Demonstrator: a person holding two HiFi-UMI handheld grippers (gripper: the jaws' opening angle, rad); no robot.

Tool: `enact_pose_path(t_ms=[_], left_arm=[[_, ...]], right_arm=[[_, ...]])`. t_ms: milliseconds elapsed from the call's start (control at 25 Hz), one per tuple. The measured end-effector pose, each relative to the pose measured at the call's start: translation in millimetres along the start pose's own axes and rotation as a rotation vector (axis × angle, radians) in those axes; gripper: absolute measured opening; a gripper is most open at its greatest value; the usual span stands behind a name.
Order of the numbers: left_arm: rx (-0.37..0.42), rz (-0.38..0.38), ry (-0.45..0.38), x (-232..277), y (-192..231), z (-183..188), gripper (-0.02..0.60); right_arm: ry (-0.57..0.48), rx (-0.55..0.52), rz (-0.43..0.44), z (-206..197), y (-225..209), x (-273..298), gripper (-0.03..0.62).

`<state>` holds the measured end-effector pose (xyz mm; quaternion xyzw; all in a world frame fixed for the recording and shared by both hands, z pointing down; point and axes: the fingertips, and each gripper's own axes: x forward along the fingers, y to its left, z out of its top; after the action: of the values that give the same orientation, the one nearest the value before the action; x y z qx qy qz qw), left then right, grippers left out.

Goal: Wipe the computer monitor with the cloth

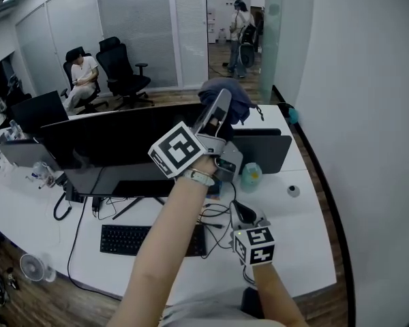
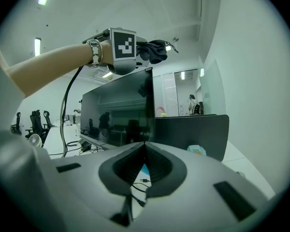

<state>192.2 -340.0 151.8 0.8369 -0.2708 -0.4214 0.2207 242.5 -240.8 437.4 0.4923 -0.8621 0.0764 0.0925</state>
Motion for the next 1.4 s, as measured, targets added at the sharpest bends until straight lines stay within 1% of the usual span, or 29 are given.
enact_pose_path(t_ms=[200,360,560,720,880,1000,1120,1200,1280,1400], left_arm=[[0.160,-0.010,0.045,-25.0,-16.7,7.9,0.060],[0.337,0.034,0.094,-52.3,-16.6,12.6,0.060],[0.503,0.068,0.149,-81.1,-15.6,17.3,0.060],[0.628,0.063,0.176,-102.2,-18.7,27.7,0.060],[0.753,0.064,0.210,-122.4,-21.9,34.7,0.060],[0.846,0.083,0.237,-138.7,-21.0,41.2,0.060],[0.939,0.119,0.260,-157.6,-15.7,50.2,0.060],[1.015,0.142,0.294,-172.6,-10.5,53.8,0.060],[1.064,0.168,0.325,-188.7,-4.2,58.1,0.060],[1.072,0.212,0.342,-212.7,7.2,69.2,0.060]], right_arm=[[-0.012,-0.014,0.024,4.0,21.6,1.4,0.008],[-0.015,-0.008,0.036,7.6,37.5,5.9,0.008],[-0.020,-0.024,0.055,14.2,60.1,12.6,0.008],[-0.029,-0.045,0.068,22.4,77.9,15.9,0.008],[-0.091,-0.080,0.087,35.2,94.7,13.6,0.008],[-0.127,-0.098,0.094,46.3,106.2,16.0,0.008],[-0.119,-0.135,0.089,51.6,114.2,20.5,0.008],[-0.108,-0.176,0.092,54.3,120.1,22.9,0.008],[-0.100,-0.219,0.101,57.4,126.4,25.2,0.008],[-0.101,-0.283,0.101,63.8,136.5,29.1,0.008]])
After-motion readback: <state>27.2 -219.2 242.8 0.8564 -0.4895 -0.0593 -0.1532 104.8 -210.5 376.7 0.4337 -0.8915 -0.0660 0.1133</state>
